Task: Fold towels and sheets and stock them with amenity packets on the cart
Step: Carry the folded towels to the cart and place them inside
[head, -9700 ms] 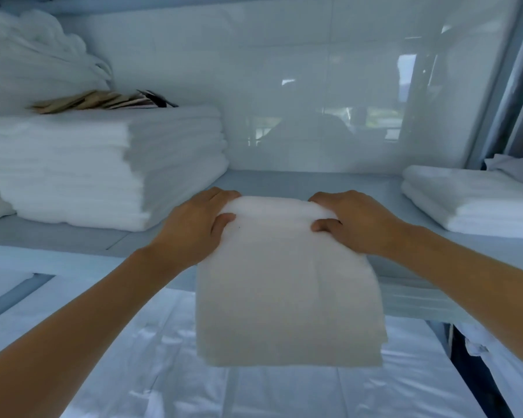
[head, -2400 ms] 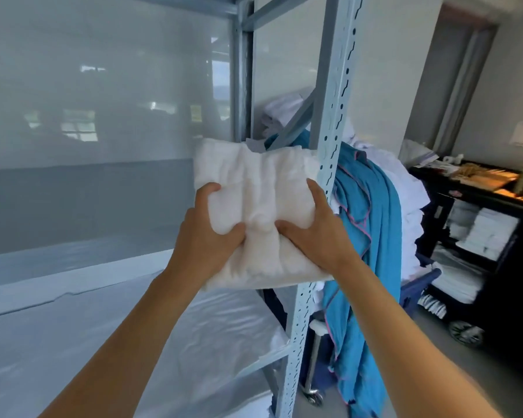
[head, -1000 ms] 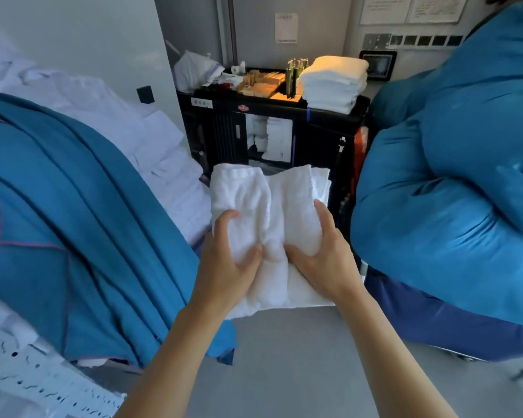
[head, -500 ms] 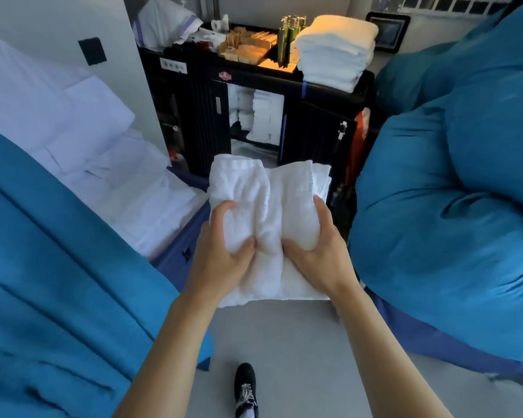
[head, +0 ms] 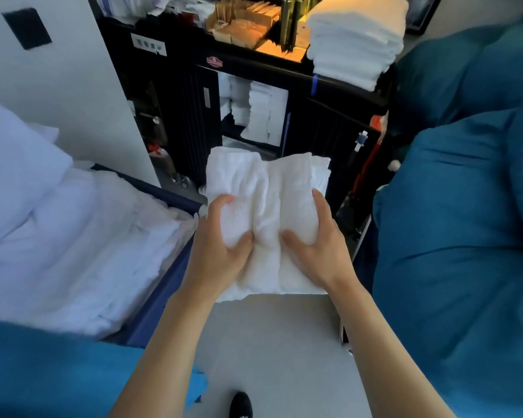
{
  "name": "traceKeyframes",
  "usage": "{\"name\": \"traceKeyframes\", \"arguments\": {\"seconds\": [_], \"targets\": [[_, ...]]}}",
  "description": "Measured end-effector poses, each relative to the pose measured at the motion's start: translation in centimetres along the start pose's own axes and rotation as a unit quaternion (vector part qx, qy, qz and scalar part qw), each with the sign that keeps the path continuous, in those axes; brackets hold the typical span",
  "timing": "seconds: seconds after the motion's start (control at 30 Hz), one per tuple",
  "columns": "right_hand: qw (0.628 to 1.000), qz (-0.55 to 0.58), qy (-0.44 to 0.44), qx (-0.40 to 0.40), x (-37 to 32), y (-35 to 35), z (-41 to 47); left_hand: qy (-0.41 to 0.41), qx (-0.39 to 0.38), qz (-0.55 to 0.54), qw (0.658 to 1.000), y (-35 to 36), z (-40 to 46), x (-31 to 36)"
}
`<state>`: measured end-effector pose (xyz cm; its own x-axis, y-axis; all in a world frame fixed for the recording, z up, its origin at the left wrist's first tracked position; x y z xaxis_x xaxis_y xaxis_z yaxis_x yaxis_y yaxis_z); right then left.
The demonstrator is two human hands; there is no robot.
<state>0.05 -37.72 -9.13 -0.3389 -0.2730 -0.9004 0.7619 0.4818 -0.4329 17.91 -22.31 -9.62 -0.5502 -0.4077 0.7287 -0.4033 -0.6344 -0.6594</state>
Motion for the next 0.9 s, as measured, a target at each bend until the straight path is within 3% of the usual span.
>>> {"name": "traceKeyframes", "arguments": {"seconds": [0.5,0.9], "targets": [[1.0,0.019,-0.023,-0.011,-1.5,0.2,13.5,0.011,0.009,-0.032,0.999,2.5,12.7,1.3],[0.998,0.021,0.008,-0.058,4.7,0.5,34.1,-0.049,-0.008,0.008,0.999,13.1,29.8,0.7]]}}
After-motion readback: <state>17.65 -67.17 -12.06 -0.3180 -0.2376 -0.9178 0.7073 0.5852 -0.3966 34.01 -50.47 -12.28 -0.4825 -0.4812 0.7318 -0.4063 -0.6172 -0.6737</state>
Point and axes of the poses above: each hand's wrist, its own z-axis towards the middle knuckle, its own y-axis out of the palm, x = y × z, the point moved 10 cm from there along z, towards the middle knuckle, and after that the axes turned 9 degrees about z, right-handed, at the moved point
